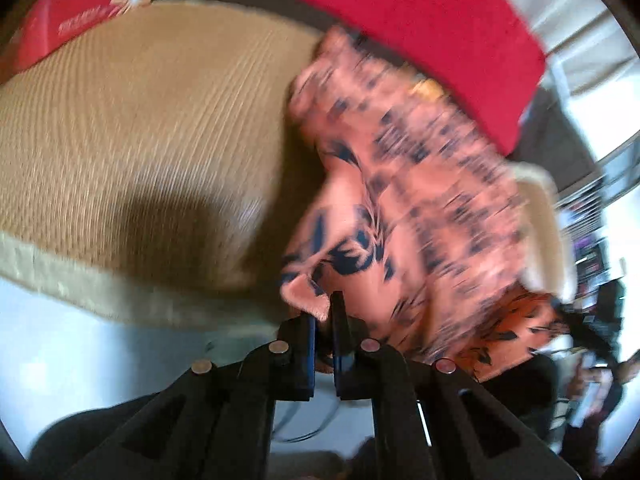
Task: Fold small clothes
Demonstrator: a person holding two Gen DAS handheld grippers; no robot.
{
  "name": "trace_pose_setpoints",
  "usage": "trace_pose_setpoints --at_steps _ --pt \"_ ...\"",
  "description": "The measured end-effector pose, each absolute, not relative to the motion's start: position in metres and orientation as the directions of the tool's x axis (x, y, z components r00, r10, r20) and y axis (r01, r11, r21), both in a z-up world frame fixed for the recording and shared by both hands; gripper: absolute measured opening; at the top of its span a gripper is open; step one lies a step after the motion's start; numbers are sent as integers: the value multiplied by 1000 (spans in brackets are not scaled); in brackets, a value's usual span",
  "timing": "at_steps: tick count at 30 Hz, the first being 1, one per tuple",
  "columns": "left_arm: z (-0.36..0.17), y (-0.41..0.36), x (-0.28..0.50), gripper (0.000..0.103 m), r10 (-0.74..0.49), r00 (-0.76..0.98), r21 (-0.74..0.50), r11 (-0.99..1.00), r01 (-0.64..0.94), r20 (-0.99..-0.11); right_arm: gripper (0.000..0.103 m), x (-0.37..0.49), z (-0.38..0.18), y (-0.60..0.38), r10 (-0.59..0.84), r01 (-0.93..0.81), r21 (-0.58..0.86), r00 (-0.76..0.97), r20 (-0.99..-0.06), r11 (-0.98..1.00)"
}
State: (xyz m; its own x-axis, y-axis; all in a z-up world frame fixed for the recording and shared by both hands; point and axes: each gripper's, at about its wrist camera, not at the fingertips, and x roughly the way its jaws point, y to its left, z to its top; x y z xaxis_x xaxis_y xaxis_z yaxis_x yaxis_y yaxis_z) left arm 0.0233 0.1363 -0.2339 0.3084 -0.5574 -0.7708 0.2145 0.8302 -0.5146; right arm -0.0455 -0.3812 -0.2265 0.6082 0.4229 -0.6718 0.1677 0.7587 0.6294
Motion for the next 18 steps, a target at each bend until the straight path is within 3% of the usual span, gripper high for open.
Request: trace_pose_setpoints --at_steps 5,10,14,18 --pt "-162 149 73 6 -646 387 -583 762 282 -658 7 -11 -164 -412 416 123 685 713 -564 718" --pt "-111 133 167 5 -611 483 -540 788 295 -627 7 58 -125 -463 348 137 731 811 -470 669" --pt "-126 123 255 5 -566 523 -562 806 188 -637 7 128 -139 -512 289 210 792 853 -435 574" --pt "-168 124 321 3 -539 549 -582 805 112 -639 11 193 -198 -544 256 315 834 850 -460 453"
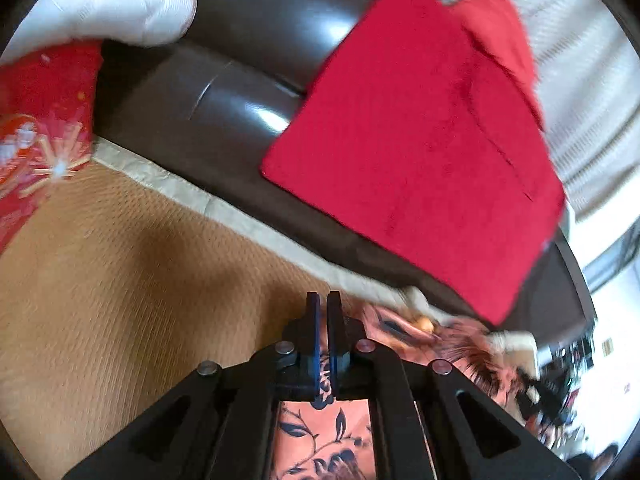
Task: Fold small clothes
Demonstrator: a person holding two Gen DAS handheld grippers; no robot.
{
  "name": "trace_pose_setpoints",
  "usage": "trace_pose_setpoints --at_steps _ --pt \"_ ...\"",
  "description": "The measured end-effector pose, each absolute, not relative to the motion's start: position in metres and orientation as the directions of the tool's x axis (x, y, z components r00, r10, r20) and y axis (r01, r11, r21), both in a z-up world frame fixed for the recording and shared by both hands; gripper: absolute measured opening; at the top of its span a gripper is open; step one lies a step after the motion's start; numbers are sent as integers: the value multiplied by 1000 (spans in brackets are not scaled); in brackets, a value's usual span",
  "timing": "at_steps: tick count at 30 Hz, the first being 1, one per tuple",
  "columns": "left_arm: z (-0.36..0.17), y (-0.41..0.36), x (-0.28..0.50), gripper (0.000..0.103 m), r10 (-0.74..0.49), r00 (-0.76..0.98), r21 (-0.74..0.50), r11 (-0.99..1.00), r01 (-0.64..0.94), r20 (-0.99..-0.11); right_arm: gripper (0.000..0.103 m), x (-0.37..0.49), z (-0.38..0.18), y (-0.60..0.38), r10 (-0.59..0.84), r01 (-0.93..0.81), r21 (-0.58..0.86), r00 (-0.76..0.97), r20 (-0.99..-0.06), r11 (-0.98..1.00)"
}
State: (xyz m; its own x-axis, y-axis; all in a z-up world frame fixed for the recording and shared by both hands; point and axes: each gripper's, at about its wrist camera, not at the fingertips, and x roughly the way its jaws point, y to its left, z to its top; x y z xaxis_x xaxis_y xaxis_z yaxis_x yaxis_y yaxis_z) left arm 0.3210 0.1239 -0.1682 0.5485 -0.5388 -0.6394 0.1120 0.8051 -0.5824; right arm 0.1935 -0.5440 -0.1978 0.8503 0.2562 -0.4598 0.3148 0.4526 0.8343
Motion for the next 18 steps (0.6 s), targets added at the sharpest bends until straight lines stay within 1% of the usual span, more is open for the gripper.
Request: trace_pose_setpoints --at_steps 2,4,6,7,8,10,11,12,13,14,15,16,18 --pt "-195 126 349 3 -515 568 -585 808 71 -642 11 215 -236 -560 265 351 871 853 -449 344" --pt "-213 120 366 3 -489 554 -579 815 15 -674 11 228 -273 -569 286 391 886 844 -454 250" --pt "-221 115 358 3 -496 560 -589 808 19 -663 11 232 -297 -571 309 377 905 852 -422 197" --pt "-218 108 350 3 -494 574 -573 818 54 -652 12 232 -299 -570 310 365 910 858 -410 196" --pt "-209 98 334 3 -470 602 -531 843 88 -646 12 232 -297 -569 312 361 908 856 -413 211" --pt "-195 80 308 10 -443 628 -486 866 115 -640 18 232 -274 -563 303 333 893 855 -421 301" --pt "-187 62 289 17 -444 627 -464 874 146 -640 22 227 -263 -560 280 318 888 866 -414 331" --pt "-181 46 275 28 -436 625 -433 885 170 -647 37 222 -250 -557 252 297 885 882 -398 357" --pt "-178 36 268 35 -422 628 -407 896 178 -654 78 214 -238 -552 225 280 884 898 -379 374" --pt "-175 21 255 47 -402 635 -375 908 185 -660 95 204 -227 -544 178 273 881 915 -361 386" --pt "-173 1 239 52 -411 642 -364 907 214 -647 99 194 -218 -535 117 279 871 929 -352 404" --pt "-173 -6 235 52 -425 642 -364 901 235 -638 99 189 -211 -525 99 284 855 928 -359 433" --pt "-182 -33 223 55 -428 623 -336 903 267 -655 96 189 -203 -499 162 265 831 909 -385 488"
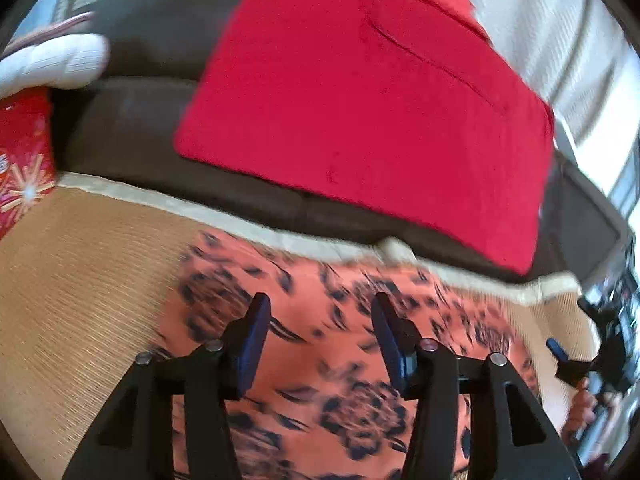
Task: Fold small clothes
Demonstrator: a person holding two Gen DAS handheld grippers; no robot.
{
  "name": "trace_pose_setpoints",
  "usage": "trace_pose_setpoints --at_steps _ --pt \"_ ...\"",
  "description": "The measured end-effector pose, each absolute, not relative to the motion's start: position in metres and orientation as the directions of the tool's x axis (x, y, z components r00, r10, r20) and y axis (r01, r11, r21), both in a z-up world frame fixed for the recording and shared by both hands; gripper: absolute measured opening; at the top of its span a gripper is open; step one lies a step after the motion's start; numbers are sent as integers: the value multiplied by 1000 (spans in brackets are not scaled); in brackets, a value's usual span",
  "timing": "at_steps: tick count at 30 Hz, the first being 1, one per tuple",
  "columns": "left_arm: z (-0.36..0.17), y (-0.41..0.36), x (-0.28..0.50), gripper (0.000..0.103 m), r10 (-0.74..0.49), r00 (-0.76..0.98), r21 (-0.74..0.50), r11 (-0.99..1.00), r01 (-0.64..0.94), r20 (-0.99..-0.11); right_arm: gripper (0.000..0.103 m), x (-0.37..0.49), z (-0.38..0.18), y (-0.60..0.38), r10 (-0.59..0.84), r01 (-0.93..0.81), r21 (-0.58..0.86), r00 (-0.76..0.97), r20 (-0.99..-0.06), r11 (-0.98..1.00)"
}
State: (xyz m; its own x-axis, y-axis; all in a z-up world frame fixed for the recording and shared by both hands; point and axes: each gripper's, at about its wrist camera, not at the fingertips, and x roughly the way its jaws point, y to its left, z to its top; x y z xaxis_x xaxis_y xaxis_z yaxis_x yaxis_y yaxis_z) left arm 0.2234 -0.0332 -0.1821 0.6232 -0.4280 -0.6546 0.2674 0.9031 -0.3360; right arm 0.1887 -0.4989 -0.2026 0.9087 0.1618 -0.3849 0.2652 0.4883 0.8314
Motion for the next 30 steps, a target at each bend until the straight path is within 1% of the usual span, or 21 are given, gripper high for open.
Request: trace_pose_setpoints --at_steps 2,3,4,5,6,7,8,9,10,11,13,15,17,18,19,21,22,24,28,30 --pt "-202 -55 222 55 -413 584 -301 911 283 -699 80 191 -201 -466 208 270 792 873 -442 548" --pt "-209 -60 222 55 -394 578 -280 918 280 -715 69 195 -203 -446 232 278 757 841 -490 591" --pt "-224 -65 226 55 -332 560 -226 941 252 -759 58 199 -207 -431 238 300 720 806 -542 626" --pt "-230 -67 226 55 -299 545 -199 951 235 -784 51 200 -215 -417 243 318 690 773 -585 650" --pt "-246 -68 231 55 -261 511 -170 961 219 -819 40 205 -225 -408 251 345 651 723 -644 676" --pt "-253 -66 232 55 -254 497 -165 962 215 -830 38 211 -235 -404 226 390 590 665 -711 707" --pt "-259 -63 236 55 -248 477 -166 964 208 -843 34 212 -237 -397 197 408 546 641 -742 732" --pt "-256 -58 237 55 -263 479 -184 961 206 -837 33 213 -233 -391 173 405 519 639 -750 752" --pt "-258 -56 233 55 -273 489 -195 959 205 -828 36 216 -224 -384 156 398 496 638 -754 772" --pt "-250 -51 234 55 -289 519 -210 955 207 -805 36 220 -215 -379 149 384 496 655 -741 779" --pt "-242 -48 236 55 -300 547 -213 952 219 -781 36 232 -202 -366 168 318 524 710 -684 790" --pt "-235 -51 241 55 -302 555 -209 951 225 -775 36 251 -196 -351 167 282 500 717 -677 819" --pt "-241 -55 251 55 -255 552 -169 965 203 -794 36 272 -196 -336 175 250 470 704 -689 847" --pt "-247 -53 257 55 -206 548 -131 976 173 -810 36 284 -201 -324 180 241 451 683 -708 860" --pt "-251 -54 259 55 -188 542 -120 980 159 -819 36 292 -211 -318 184 240 428 649 -738 871" --pt "-262 -51 268 55 -187 507 -128 981 149 -841 37 296 -235 -314 190 252 396 579 -793 883" --pt "-261 -50 269 55 -193 502 -130 979 159 -843 37 296 -238 -312 176 256 390 591 -788 884" --pt "-251 -47 266 55 -222 519 -154 973 172 -826 37 293 -231 -308 187 245 401 600 -778 883" --pt "-221 -22 246 55 -297 564 -235 955 182 -770 37 270 -215 -308 234 216 482 664 -710 849" --pt "-217 -14 235 63 -313 572 -235 949 209 -758 37 259 -216 -307 274 214 532 670 -690 819"
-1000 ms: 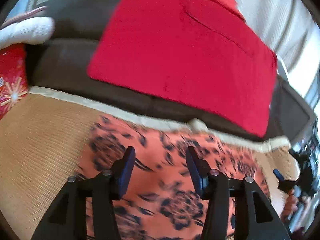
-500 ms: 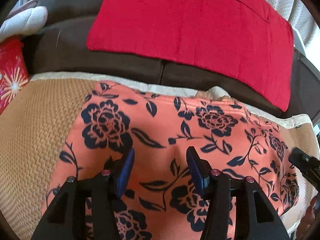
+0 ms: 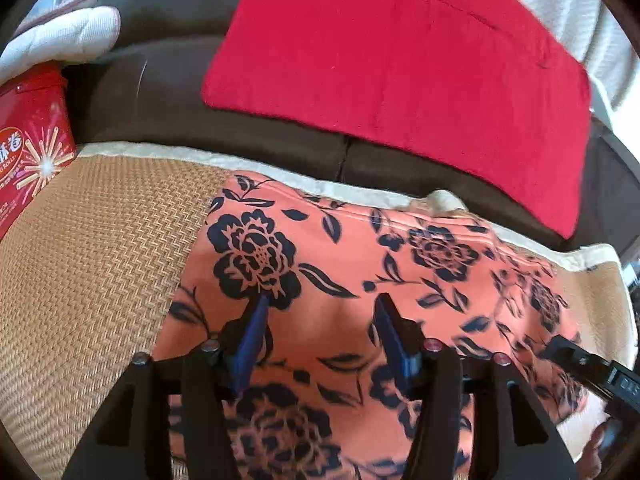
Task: Fold small clothes
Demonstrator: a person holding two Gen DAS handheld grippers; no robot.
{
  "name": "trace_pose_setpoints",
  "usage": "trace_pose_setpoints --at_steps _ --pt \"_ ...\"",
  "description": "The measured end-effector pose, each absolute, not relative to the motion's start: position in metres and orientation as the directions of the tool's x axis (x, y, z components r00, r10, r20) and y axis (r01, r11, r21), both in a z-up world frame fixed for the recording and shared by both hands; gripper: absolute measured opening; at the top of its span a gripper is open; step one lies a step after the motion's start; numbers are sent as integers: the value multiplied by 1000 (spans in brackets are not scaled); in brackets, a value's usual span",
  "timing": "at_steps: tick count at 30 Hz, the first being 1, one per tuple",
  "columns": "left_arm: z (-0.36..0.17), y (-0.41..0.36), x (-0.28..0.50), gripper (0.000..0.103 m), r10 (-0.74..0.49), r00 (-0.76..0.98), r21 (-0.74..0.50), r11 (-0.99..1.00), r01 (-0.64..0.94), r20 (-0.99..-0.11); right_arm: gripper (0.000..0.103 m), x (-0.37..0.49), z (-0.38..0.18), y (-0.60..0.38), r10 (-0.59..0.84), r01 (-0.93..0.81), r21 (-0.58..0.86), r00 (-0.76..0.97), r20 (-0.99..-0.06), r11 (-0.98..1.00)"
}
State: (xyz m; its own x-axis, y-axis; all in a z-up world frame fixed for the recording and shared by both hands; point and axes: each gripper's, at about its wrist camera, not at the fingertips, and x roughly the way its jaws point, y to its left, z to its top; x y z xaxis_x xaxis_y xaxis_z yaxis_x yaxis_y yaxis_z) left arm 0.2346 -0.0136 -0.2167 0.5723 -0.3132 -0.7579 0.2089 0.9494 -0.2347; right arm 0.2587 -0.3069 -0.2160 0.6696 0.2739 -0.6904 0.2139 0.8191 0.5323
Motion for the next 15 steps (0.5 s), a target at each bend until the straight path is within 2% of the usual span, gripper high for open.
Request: trace_pose_setpoints --at_steps 3,4,7,8,9,11,15 --pt "-234 -13 229 64 -261 511 -185 963 196 -819 44 253 -237 -305 303 260 545 608 -733 797" --pt "-239 -10 227 63 -263 490 -201 964 177 -831 44 251 -245 -301 310 260 542 594 -743 799" --pt "-228 11 204 64 -302 519 -268 953 141 -800 45 235 -232 -298 290 247 531 618 -730 810" --pt "-219 22 194 64 -296 555 -274 954 126 -777 47 229 -228 -295 305 227 556 643 -702 800" --pt "-213 31 184 67 -287 585 -280 954 105 -759 51 221 -225 -292 319 204 579 670 -671 789" --pt "-207 51 162 77 -274 619 -315 948 45 -736 52 210 -220 -287 336 168 600 697 -634 782" --pt "-221 83 147 78 -311 598 -425 904 -55 -739 52 203 -218 -281 385 137 653 711 -588 745"
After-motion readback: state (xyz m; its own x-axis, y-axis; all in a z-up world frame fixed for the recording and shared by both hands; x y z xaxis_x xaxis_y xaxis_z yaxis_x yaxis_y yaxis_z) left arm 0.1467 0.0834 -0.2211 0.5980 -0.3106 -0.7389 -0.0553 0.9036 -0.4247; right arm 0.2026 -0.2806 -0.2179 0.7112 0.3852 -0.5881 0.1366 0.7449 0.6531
